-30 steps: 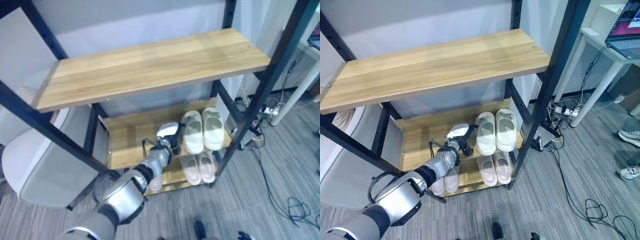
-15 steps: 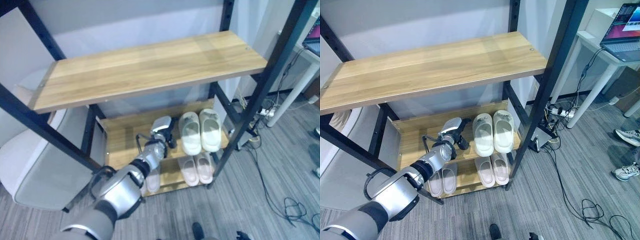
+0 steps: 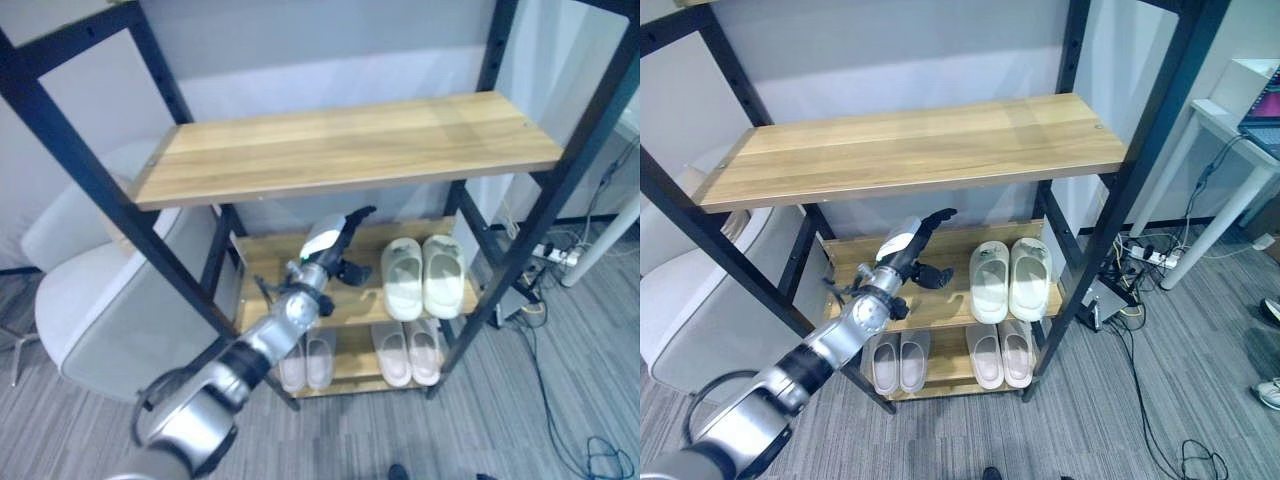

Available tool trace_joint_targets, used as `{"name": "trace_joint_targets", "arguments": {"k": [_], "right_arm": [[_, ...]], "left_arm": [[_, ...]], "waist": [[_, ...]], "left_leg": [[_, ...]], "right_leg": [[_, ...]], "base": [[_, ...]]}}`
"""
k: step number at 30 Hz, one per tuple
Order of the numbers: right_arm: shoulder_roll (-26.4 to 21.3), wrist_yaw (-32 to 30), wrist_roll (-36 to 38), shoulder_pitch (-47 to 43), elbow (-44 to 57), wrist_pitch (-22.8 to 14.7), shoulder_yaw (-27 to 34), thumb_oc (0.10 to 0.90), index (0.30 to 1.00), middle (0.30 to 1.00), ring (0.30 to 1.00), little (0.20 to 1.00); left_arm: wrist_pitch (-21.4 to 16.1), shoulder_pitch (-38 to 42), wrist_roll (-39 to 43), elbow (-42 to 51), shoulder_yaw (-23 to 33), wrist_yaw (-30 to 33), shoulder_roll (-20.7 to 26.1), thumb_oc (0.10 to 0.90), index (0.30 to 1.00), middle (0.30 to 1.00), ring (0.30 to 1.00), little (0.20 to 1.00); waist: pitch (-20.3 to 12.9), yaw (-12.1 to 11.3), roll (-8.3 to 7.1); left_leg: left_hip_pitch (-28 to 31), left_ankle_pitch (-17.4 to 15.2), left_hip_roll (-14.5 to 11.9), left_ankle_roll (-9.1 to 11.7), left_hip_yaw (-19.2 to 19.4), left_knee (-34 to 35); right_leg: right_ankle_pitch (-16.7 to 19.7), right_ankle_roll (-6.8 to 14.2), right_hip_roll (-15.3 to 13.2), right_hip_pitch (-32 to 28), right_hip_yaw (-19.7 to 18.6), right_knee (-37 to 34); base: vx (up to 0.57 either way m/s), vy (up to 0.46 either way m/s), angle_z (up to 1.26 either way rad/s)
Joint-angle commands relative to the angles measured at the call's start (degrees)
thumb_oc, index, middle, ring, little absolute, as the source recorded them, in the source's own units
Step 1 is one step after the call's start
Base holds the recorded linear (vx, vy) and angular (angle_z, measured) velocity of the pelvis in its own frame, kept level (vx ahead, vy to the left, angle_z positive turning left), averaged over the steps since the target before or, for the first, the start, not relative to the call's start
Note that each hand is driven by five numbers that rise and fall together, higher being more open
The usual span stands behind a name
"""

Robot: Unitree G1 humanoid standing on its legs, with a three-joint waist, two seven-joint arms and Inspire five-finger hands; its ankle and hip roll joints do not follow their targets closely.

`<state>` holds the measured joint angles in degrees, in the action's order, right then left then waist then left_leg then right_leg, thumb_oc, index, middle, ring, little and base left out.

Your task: Arrange the slippers neatly on the shoe rack.

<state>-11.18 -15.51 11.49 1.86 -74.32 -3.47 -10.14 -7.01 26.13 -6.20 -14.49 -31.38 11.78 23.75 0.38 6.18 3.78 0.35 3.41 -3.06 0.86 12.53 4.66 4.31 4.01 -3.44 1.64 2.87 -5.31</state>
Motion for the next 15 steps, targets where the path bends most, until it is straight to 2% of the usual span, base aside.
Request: {"name": "trace_joint_targets", "arguments": {"k": [1,2,4,5,7,9,15], "right_arm": [[3.69,0.58,0.19,-0.87,-0.91,-0.68,1.86,0.8,0.9,0.9,0.9,0.9],[3.66,0.89,0.05,-0.75,-0.87,-0.59,2.1,0.8,0.9,0.9,0.9,0.9],[3.63,1.15,-0.09,-0.93,-0.92,-0.57,2.63,0.8,0.9,0.9,0.9,0.9],[4.17,1.37,-0.96,-0.84,-0.84,-0.48,2.69,0.8,0.9,0.9,0.9,0.9],[4.33,1.49,-1.35,-0.53,-0.87,-0.45,2.69,0.8,0.9,0.9,0.9,0.9],[4.83,2.32,-3.33,0.12,-1.16,-0.13,1.78,0.8,0.9,0.9,0.9,0.9],[5.0,3.58,-4.38,-0.3,-0.62,-0.04,0.51,0.8,0.9,0.9,0.9,0.9]], "left_arm": [[-9.24,-6.51,16.53,9.74,8.02,-7.33,3.64,0.8,0.9,0.9,0.9,0.9],[-9.38,-10.6,17.75,14.37,9.8,-9.0,5.22,0.8,0.9,0.9,0.9,0.9],[-9.55,-12.86,18.35,17.89,10.34,-10.39,6.6,0.8,0.9,0.9,0.9,0.9],[-9.34,-20.41,24.37,26.29,14.55,-14.38,8.78,0.8,0.9,0.9,0.9,0.9],[-9.29,-23.21,26.88,29.04,16.08,-15.59,9.16,0.8,0.9,0.9,0.9,0.9],[-8.56,-28.51,30.08,33.99,18.41,-18.88,10.19,0.8,0.9,0.9,0.9,0.9],[-4.82,-34.05,39.56,33.69,17.74,-24.8,10.82,0.8,0.9,0.9,0.9,0.9]], "waist": [[-2.74,-4.03,-1.93],[-3.03,-4.38,-2.19],[-3.12,-4.99,-2.42],[-3.43,-5.95,-2.95],[-3.55,-6.34,-3.18],[-3.8,-7.69,-3.94],[-3.7,-8.54,-4.83]], "left_leg": [[1.79,-5.0,-0.99,2.39,-3.79,0.34],[1.9,-5.09,-0.93,2.31,-3.99,0.34],[1.88,-5.11,-0.84,2.26,-4.18,0.34],[1.89,-5.06,-0.73,2.19,-4.51,0.34],[1.87,-5.05,-0.63,2.11,-4.73,0.34],[2.12,-5.37,-0.19,1.78,-5.42,0.34],[2.04,-5.36,0.37,1.4,-6.56,0.34]], "right_leg": [[-2.64,3.84,-2.53,-1.42,8.02,1.48],[-2.64,3.87,-2.6,-1.65,8.18,1.44],[-2.6,3.87,-2.64,-1.73,8.33,1.49],[-2.38,4.0,-2.83,-2.0,8.59,1.38],[-2.28,4.04,-2.89,-2.15,8.76,1.34],[-2.05,4.24,-3.14,-2.68,9.26,1.1],[-1.92,4.33,-3.52,-3.06,9.89,1.49]], "base": [[-0.07,0.065,0.08],[-0.07,0.064,0.09],[-0.03,0.038,0.1],[-0.05,0.059,0.15],[-0.03,0.042,0.17],[-0.03,0.053,0.18],[-0.03,0.034,0.11]]}}
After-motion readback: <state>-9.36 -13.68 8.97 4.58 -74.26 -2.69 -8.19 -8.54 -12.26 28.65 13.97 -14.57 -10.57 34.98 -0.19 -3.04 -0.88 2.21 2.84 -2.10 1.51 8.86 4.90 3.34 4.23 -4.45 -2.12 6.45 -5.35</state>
